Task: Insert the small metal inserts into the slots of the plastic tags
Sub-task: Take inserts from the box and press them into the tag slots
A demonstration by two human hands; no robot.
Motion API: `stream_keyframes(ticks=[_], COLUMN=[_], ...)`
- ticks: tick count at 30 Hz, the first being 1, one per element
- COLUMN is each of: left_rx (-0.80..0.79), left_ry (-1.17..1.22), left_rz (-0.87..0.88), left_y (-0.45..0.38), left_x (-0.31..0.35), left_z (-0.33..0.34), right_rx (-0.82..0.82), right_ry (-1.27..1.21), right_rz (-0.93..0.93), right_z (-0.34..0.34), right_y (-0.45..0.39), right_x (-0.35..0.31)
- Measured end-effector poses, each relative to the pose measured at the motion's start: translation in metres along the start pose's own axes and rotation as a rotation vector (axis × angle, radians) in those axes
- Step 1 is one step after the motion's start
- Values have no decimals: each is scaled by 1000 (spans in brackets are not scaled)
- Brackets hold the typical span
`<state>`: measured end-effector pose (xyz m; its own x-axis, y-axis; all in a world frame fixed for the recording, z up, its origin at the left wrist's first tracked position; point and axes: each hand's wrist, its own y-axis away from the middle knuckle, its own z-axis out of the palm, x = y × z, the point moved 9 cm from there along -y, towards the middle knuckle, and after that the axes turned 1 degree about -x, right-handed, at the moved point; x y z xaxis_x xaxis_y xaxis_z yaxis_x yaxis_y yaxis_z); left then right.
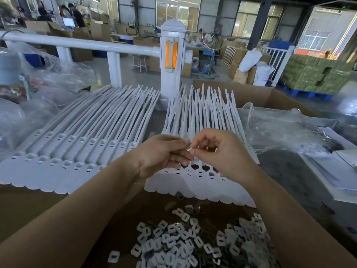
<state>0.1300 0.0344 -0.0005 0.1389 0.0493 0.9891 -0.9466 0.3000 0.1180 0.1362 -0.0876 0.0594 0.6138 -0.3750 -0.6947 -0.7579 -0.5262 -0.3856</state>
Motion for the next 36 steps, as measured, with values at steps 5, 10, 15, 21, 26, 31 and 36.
stream_keyframes(ticks=[5,10,15,21,26,31,36], left_rx=[12,169,340,359,324,257,100], left_ry=[116,75,-234,-421,-456,-761,-1036], left_rz=[-35,25,172,281,272,259,319], left_y=[-1,-2,2,7,6,-1,-3], left_x=[-3,1,18,29,26,16,6], left_z=[1,-8,-14,-5,3,12,29], right_rx=[30,14,3,-40,-118,-200,-279], right_ry=[3,6,-48,-115,-107,-51,27], right_rz=[11,78,310,391,492,732,789], right_z=[-2,-4,-6,-1,2,-3,-2], right_y=[0,0,2,3,6,24,30], right_x=[7,14,38,43,53,78,85])
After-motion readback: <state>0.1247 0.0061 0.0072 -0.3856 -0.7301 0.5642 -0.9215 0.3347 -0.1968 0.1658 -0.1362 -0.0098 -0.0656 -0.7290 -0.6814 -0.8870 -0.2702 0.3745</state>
